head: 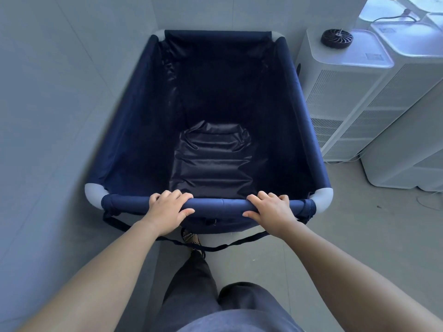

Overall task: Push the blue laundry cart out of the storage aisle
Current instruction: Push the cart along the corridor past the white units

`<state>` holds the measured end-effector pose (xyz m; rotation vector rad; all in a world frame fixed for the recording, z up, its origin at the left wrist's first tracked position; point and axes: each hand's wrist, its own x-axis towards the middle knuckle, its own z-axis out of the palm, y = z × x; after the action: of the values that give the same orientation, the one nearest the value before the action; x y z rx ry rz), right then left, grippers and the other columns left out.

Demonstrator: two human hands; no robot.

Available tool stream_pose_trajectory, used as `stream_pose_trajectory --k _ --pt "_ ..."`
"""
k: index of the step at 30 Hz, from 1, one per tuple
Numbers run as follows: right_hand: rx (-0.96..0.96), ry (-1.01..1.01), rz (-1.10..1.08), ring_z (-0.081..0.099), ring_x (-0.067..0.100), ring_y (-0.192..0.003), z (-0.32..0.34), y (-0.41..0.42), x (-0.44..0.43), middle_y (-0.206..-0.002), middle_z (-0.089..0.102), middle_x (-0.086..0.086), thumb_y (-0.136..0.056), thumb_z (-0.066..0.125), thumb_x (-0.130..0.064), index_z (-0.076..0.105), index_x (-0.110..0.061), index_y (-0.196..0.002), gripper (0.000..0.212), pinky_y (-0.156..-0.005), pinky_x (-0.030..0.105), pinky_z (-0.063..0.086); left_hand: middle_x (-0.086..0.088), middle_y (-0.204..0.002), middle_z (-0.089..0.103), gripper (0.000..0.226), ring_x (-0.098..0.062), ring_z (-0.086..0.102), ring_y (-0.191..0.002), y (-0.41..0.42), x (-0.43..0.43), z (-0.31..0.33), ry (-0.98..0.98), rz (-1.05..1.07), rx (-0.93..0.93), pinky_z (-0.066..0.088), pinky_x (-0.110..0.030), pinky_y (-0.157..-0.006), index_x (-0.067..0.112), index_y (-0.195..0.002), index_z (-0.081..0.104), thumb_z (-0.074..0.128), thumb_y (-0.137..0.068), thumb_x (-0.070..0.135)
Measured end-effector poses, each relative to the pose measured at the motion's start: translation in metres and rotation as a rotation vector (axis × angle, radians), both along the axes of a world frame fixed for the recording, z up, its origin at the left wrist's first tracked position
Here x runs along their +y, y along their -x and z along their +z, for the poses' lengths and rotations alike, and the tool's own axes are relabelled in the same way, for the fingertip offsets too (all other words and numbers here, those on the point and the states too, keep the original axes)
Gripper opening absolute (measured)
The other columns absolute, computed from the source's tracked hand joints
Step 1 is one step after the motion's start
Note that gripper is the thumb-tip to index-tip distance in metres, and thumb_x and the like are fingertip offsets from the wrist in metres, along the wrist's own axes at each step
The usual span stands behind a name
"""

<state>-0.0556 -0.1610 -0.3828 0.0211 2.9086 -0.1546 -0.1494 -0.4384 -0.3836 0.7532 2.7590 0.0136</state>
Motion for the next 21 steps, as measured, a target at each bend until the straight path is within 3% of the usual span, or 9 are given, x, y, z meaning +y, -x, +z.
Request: stream_pose_trajectory --k 13,21 --pt "-0.003 -0.001 0.018 0.049 0.021 -0.09 0.001 -0.009 -0.002 -0.101 0.052 -0.003 -0.09 0.031 -0.063 0.044 -0.029 -0.118 0.046 -0.074 0.036 0.027 0.012 -0.119 0.05 0.039 -0.016 0.045 -0.109 -0.007 -0.004 0.0 0.019 -0.007 -0.008 0.027 -0.035 -0.092 0.038 -0.13 0.039 0.036 -0.094 0.053" --pt "-0.064 0.023 -0.004 0.049 0.022 -0.096 0.009 -0.008 -0.005 -0.107 0.052 -0.002 -0.091 0.031 -0.061 0.042 -0.028 -0.121 0.045 -0.084 0.039 0.032 0.01 -0.122 0.05 0.041 -0.018 0.045 -0.11 -0.009 -0.003 0.002 0.03 0.003 -0.018 0.027 -0.035 -0.094 0.036 -0.132 0.039 0.036 -0.095 0.052"
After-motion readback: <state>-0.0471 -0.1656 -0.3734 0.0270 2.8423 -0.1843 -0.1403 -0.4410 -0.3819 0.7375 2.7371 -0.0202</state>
